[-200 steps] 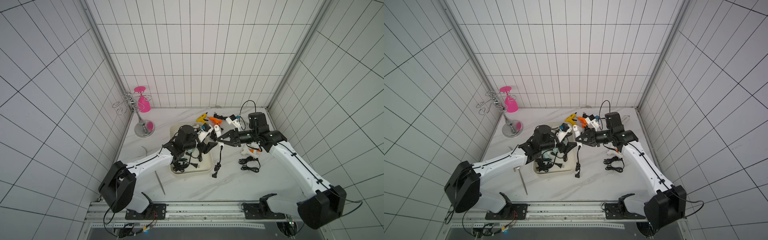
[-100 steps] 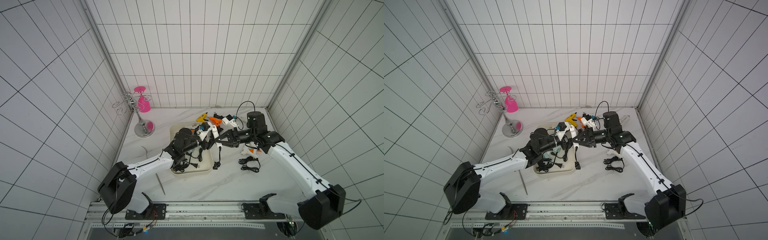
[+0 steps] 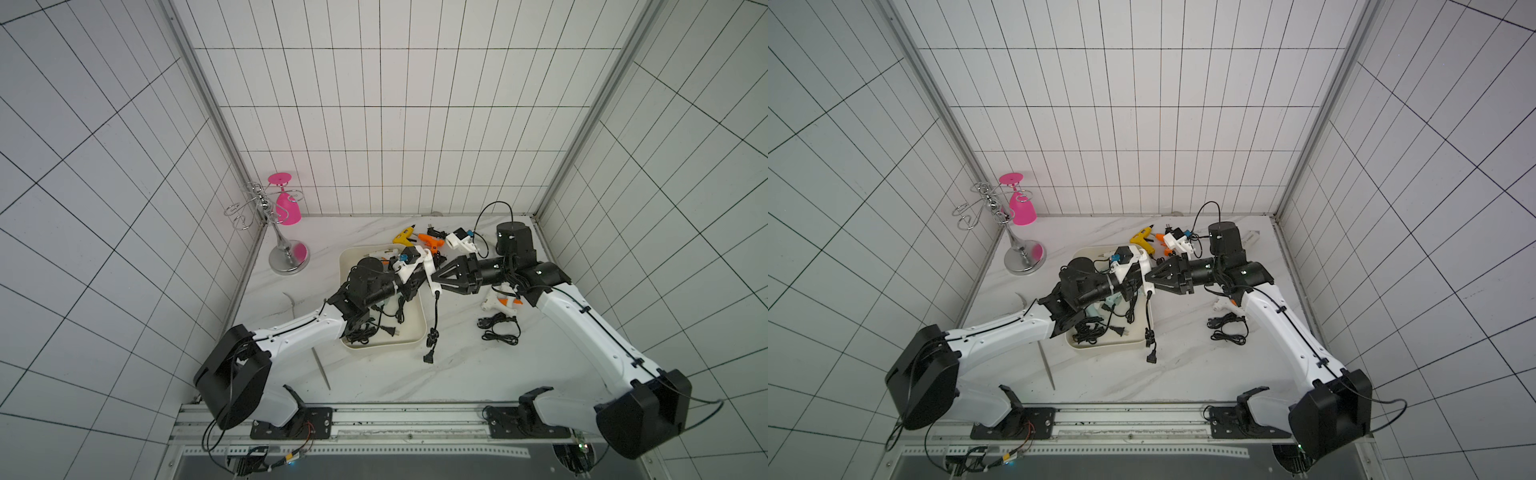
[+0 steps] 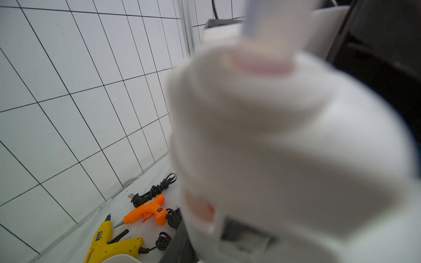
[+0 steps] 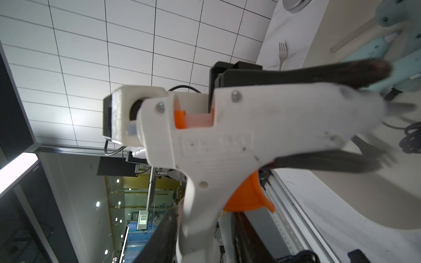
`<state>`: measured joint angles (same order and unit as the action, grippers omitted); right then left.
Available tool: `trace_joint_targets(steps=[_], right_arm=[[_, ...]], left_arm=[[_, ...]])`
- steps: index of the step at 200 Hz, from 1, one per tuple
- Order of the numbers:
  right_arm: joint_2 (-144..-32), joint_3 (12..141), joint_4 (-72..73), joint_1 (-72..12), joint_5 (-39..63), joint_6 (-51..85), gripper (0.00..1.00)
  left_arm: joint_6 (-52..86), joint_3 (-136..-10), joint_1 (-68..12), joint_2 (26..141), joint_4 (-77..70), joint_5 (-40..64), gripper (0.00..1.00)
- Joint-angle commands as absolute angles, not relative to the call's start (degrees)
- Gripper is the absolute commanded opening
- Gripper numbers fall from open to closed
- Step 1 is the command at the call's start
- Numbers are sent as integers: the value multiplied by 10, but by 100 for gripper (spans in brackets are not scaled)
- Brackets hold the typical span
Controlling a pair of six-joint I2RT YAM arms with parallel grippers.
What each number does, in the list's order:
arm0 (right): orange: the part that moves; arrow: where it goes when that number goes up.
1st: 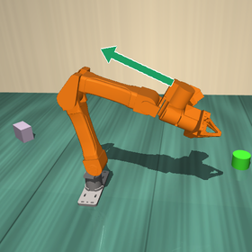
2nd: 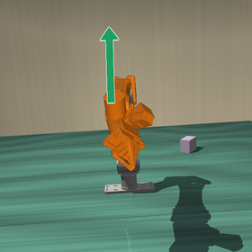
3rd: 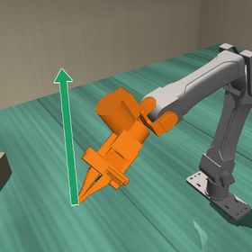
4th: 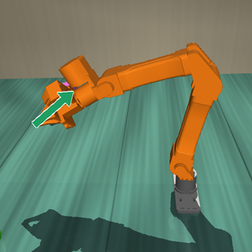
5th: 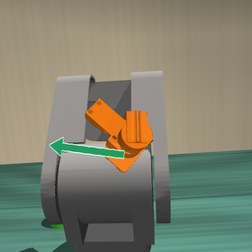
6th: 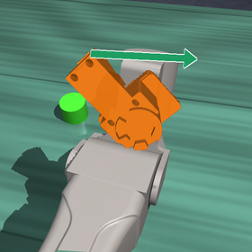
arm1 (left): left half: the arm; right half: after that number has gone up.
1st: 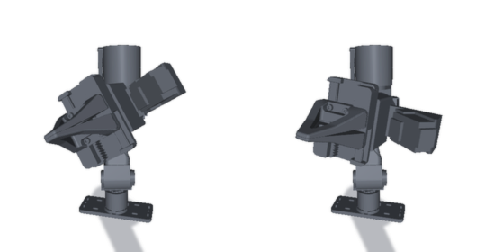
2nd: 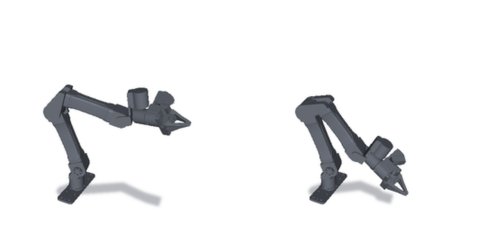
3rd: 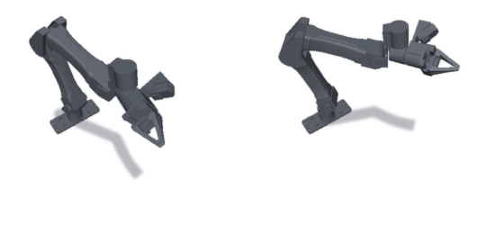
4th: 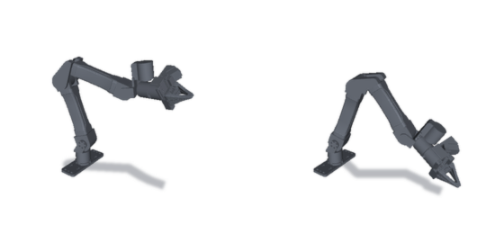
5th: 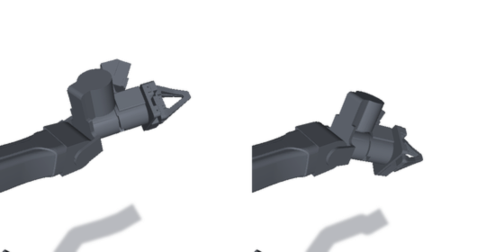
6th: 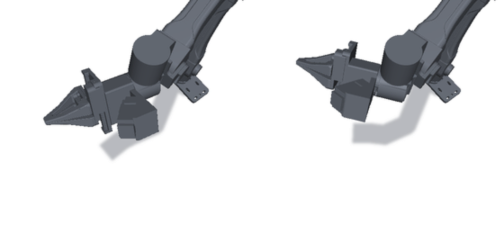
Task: Put the hot melt glue gun into the storage box
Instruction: Pick up the hot melt adhesive gun from the center of the board.
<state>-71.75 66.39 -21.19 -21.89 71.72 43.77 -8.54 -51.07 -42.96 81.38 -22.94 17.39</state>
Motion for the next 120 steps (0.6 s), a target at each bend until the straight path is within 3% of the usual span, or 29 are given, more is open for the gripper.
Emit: trace_joint_targets(steps=[1,8,34,80,120], right_arm=[[-665,660,-183,-117,658,416,63],[-654,657,-181,-91,641,409,67],[-649,628,-160,-38,606,418,68],[-675,539,-46,-36,600,468,68],[-672,535,-93,-36,592,403,68]], left_arm=[[-109,-552,-433,765,-119,167,11],[-120,-555,-430,755,-95,148,10],[-131,-588,-397,701,17,128,8],[-198,-667,-326,665,203,36,9],[-257,-710,-275,695,275,-22,9]])
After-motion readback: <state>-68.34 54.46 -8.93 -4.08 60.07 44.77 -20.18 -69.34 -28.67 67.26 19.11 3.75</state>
